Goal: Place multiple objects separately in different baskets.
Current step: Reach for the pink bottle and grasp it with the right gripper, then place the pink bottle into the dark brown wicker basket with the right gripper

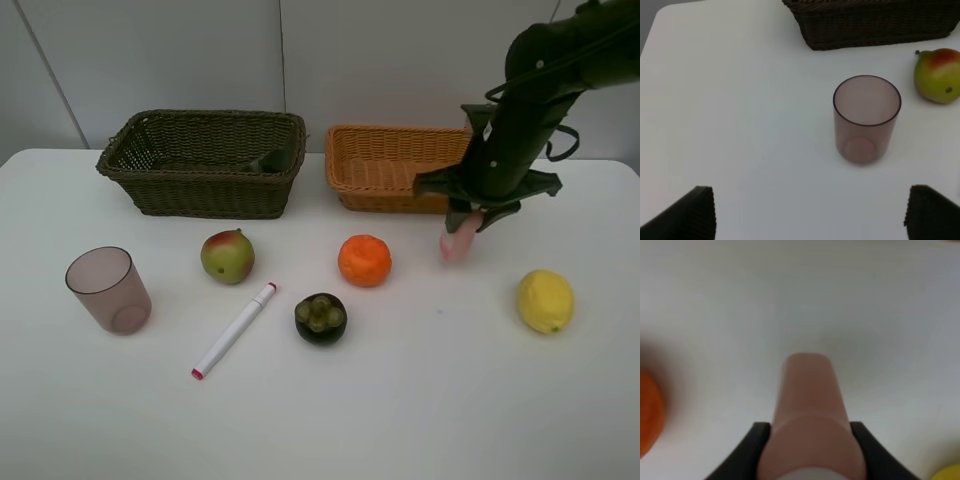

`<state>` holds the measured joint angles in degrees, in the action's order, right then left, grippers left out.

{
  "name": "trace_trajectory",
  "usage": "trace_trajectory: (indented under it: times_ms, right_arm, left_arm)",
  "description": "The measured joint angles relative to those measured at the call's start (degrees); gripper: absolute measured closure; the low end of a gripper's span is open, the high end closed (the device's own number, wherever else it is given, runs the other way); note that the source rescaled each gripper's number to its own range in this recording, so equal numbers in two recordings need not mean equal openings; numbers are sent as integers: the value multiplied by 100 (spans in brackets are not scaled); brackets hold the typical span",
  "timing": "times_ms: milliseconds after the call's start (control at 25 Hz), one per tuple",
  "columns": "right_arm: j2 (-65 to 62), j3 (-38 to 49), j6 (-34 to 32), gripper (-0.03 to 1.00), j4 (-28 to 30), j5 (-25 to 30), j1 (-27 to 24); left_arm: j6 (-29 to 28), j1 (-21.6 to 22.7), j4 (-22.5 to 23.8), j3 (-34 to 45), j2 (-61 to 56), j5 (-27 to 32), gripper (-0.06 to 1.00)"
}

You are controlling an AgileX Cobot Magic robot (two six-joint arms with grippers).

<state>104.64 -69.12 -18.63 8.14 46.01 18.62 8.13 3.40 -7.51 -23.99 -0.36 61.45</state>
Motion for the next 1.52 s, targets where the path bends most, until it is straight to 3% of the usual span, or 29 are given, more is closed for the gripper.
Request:
trace_trajectory:
  times_ms: [200, 400, 560, 1120, 1520]
  right_arm:
    - [-206, -358, 75, 97, -158, 243, 0]
    - [-210, -923, 762, 97, -814, 409, 89]
    - [-210, -1384, 992, 97, -1020, 398, 351]
    - [1018, -3410, 1033, 97, -1025, -276, 1603]
    - [2186, -4602, 1033, 97, -1047, -769, 2064]
  left_arm:
    - [0, 0, 0, 0, 0, 0, -6]
    - [0, 0, 0, 0, 0, 0, -6]
    - [0, 0, 0, 0, 0, 0, -6]
    - [0, 0, 0, 0, 0, 0, -6]
    - [0, 0, 0, 0, 0, 0, -6]
